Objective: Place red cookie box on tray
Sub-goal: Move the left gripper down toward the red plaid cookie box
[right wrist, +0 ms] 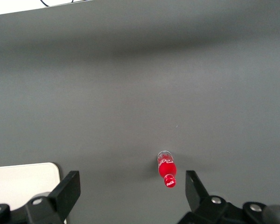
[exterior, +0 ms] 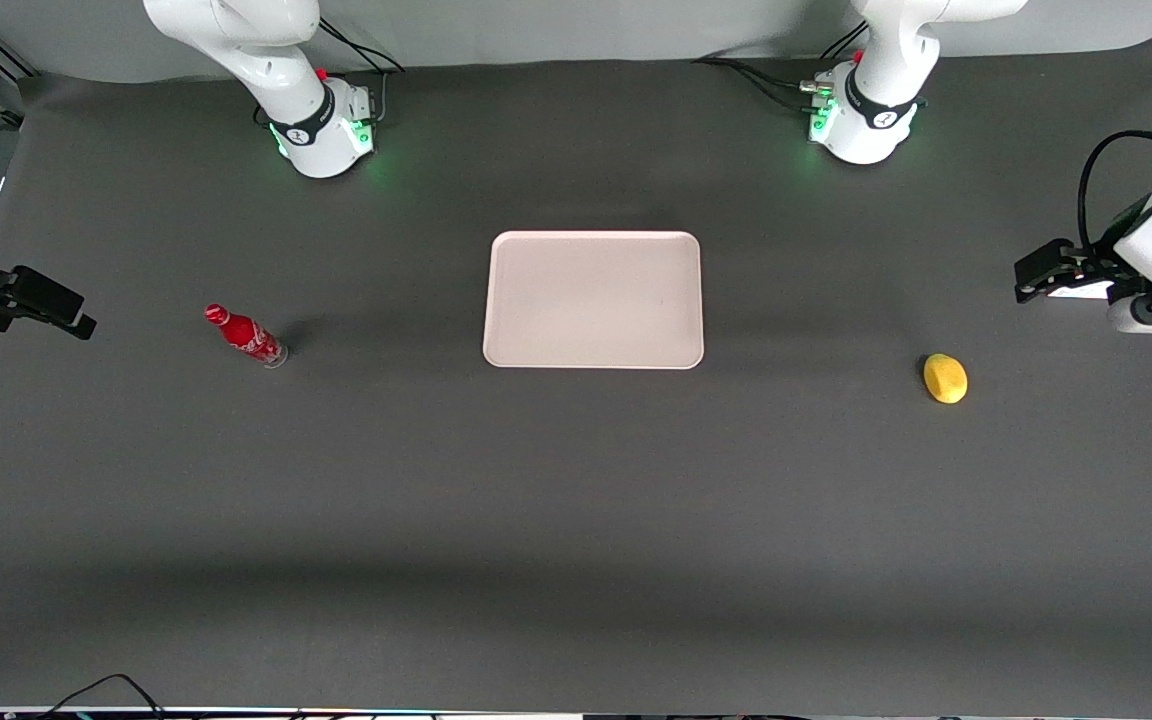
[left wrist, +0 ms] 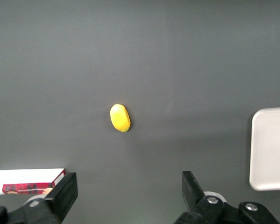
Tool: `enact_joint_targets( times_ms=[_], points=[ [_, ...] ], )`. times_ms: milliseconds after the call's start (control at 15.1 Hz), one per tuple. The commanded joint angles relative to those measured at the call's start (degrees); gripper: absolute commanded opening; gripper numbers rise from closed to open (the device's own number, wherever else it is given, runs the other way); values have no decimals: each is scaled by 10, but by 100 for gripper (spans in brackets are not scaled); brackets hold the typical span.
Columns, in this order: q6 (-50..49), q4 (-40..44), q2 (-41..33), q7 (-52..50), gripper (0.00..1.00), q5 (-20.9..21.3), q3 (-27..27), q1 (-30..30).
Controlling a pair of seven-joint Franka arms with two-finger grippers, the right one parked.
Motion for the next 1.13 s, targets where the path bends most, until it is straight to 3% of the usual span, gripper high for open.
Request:
enact_joint_targets(
  times_ms=[0,266,398,730,929,1062],
  points=[
    [-31,16,6,144,100,14,0,1],
    [-36,11,8,345,100,47,1,12],
    [-27,2,11,493,100,63,1,28],
    [22,-43,15,755,100,52,44,53],
    [53,-79,15,867,100,45,76,56],
    [70,-105,14,919,100,44,77,88]
  ],
)
